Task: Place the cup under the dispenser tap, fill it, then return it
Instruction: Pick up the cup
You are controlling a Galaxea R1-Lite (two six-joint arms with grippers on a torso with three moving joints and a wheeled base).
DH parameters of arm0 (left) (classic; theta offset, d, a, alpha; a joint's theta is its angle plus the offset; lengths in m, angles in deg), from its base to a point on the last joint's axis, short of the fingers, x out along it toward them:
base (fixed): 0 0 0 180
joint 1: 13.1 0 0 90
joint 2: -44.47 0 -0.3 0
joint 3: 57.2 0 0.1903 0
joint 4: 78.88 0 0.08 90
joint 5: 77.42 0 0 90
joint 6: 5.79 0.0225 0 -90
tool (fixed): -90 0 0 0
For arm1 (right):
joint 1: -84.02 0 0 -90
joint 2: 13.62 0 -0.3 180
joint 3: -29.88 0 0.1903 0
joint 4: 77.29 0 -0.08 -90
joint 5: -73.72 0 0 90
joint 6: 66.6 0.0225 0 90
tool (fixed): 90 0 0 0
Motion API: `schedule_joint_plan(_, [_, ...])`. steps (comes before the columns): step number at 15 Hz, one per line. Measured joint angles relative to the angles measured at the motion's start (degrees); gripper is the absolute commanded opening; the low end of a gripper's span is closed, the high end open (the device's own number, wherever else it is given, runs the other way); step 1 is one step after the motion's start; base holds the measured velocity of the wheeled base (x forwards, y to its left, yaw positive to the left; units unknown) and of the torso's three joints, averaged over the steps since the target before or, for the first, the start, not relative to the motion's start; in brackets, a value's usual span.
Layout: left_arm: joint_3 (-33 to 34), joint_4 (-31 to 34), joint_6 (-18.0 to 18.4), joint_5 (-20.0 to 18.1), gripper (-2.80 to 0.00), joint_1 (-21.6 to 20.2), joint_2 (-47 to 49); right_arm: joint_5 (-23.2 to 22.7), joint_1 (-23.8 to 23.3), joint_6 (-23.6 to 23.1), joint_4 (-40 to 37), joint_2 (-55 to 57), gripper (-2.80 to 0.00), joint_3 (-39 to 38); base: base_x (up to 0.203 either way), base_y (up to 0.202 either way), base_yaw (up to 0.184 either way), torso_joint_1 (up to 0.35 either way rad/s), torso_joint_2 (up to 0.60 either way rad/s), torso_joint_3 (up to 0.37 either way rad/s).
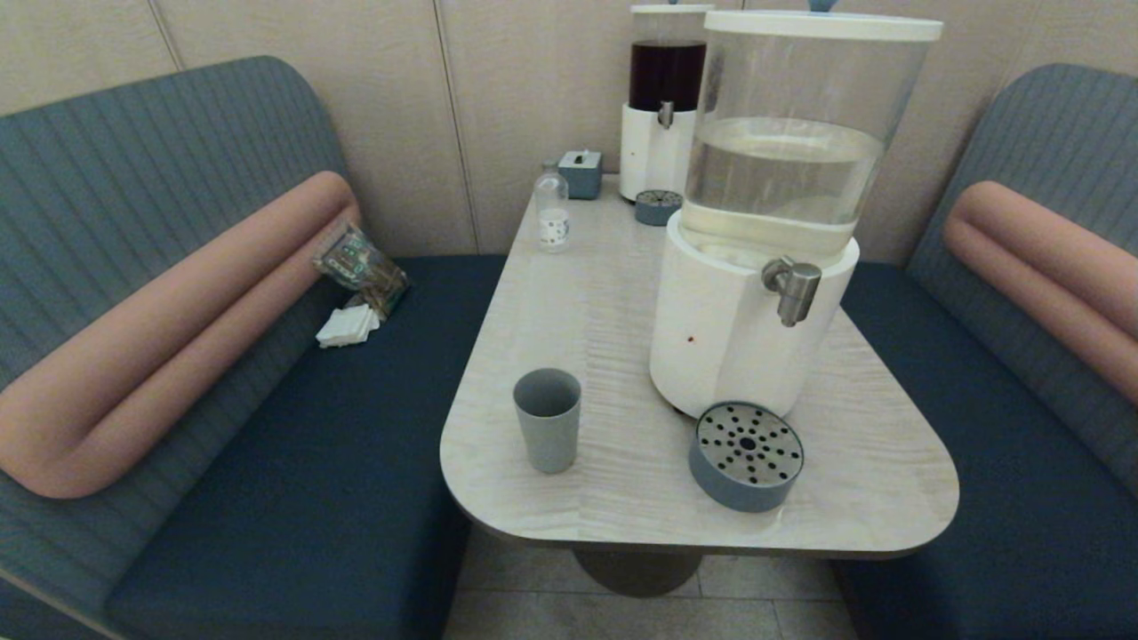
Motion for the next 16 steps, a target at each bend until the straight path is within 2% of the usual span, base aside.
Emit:
schedule_joint_plan(3, [-0.1, -0.5, -0.2, 0.0, -2.80, 0.0, 0.0, 0.0, 0.0, -0.1, 0.1, 0.0, -2.80, 0.0, 0.000, 0.000, 0.000, 0.000, 0.00, 0.000])
schedule_joint_plan(6, [-6.7, 1.7, -1.2, -1.7, -2.80, 0.0, 0.2, 0.0, 0.0, -0.1, 0.0, 0.0, -2.80, 0.0, 0.000, 0.000, 0.000, 0.000, 0.00, 0.000])
schedule_joint_plan(8, [-13.4, 6.1, -1.4, -5.9, -2.80, 0.0, 1.2, 0.0, 0.0, -0.1, 0.0, 0.0, -2.80, 0.0, 0.000, 0.000, 0.000, 0.000, 0.00, 0.000])
schedule_joint_plan(10, [-18.6, 10.3, -1.6, -13.7, -2.80, 0.0, 4.3, 0.0, 0.0, -0.1, 0.0, 0.0, -2.80, 0.0, 0.000, 0.000, 0.000, 0.000, 0.00, 0.000])
schedule_joint_plan(11, [-20.5, 10.2, -1.7, -17.0, -2.80, 0.2, 6.9, 0.0, 0.0, -0.1, 0.0, 0.0, -2.80, 0.0, 0.000, 0.000, 0.000, 0.000, 0.00, 0.000])
schedule_joint_plan(14, [-24.5, 3.3, -1.6, -22.1, -2.80, 3.0, 19.2, 0.0, 0.0, -0.1, 0.0, 0.0, -2.80, 0.0, 0.000, 0.000, 0.000, 0.000, 0.00, 0.000])
schedule_joint_plan(16, [-25.4, -7.2, -1.5, -26.7, -2.80, 5.4, 30.3, 0.0, 0.0, -0.1, 0.1, 0.0, -2.80, 0.0, 0.000, 0.000, 0.000, 0.000, 0.00, 0.000])
